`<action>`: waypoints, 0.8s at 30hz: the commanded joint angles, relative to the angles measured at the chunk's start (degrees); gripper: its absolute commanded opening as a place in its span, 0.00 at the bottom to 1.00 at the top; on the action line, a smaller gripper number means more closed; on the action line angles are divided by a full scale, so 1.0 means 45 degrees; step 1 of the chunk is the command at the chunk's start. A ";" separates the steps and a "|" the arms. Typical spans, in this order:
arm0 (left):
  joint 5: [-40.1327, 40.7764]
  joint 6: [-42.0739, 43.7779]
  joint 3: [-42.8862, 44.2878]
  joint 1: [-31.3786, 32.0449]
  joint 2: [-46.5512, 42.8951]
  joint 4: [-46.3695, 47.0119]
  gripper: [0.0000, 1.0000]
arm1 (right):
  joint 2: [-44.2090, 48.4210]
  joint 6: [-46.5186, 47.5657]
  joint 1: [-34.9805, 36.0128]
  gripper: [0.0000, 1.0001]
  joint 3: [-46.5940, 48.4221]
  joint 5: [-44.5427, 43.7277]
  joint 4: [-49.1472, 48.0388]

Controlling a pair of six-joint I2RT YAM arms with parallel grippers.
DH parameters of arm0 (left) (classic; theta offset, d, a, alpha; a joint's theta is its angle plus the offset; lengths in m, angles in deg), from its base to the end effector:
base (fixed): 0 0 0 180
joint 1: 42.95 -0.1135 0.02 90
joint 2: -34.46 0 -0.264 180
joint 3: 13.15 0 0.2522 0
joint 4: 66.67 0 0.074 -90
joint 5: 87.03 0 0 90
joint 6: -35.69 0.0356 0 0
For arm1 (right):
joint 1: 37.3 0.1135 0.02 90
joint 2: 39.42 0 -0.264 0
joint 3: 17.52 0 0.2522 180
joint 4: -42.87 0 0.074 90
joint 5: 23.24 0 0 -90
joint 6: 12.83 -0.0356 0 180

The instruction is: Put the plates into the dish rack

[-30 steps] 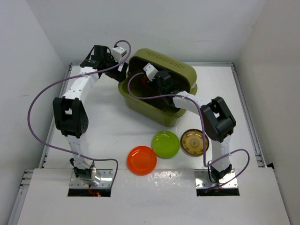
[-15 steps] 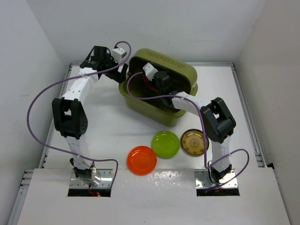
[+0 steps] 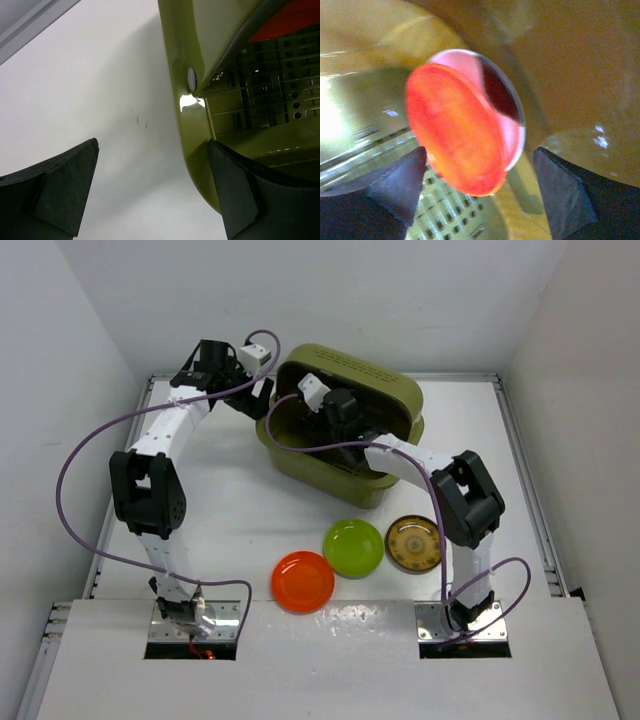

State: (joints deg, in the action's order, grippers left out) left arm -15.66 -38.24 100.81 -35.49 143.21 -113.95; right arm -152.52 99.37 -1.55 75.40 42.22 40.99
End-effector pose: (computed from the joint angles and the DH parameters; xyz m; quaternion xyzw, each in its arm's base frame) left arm 0.4308 -0.0679 0.3142 0.2482 0.8694 -0.1174 0.4108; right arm 0.3830 0.2575 0.2359 -0.2748 0.7532 -0.1035 0.5886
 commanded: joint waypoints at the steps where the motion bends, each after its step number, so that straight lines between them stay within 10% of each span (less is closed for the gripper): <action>1: -0.0019 0.0392 -0.0451 0.0177 -0.0124 -0.1497 0.95 | 0.1459 -0.0771 0.0084 0.88 0.1316 0.1674 0.1085; 24: 0.0000 0.1115 -0.1445 0.0177 -0.1508 -0.0483 0.95 | 0.5325 -0.5497 -0.0092 0.90 0.0849 0.7520 0.7936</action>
State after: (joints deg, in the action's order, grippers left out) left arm -15.68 -34.72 96.31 -35.45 139.10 -113.80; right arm -134.75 80.68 -1.55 80.38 72.45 68.95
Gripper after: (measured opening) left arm 0.949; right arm 0.894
